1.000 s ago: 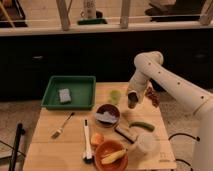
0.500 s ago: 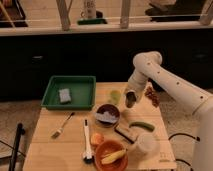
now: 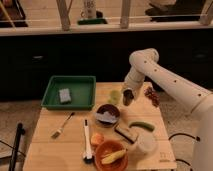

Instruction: Stack cups into tray

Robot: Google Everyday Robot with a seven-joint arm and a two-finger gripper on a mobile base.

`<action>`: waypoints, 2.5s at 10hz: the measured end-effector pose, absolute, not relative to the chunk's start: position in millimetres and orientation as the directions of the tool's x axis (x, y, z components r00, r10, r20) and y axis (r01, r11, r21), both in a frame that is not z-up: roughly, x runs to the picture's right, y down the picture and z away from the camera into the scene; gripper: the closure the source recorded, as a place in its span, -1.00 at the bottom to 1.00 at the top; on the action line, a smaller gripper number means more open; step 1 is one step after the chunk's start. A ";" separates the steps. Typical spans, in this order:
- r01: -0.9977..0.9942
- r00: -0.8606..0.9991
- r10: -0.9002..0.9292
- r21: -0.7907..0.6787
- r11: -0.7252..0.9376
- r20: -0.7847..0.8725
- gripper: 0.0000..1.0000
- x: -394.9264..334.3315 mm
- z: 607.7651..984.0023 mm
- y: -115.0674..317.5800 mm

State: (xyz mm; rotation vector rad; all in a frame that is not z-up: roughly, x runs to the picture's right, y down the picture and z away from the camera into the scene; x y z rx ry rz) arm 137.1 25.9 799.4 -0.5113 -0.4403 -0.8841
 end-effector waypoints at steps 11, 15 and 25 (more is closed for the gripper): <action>0.913 0.399 -0.726 -0.175 0.367 0.560 1.00 87.1 797.9 -23.6; 0.932 0.356 -0.725 -0.164 0.324 0.590 1.00 80.0 812.1 -25.7; 0.941 0.327 -0.689 -0.155 0.300 0.647 -0.52 79.5 835.6 -9.4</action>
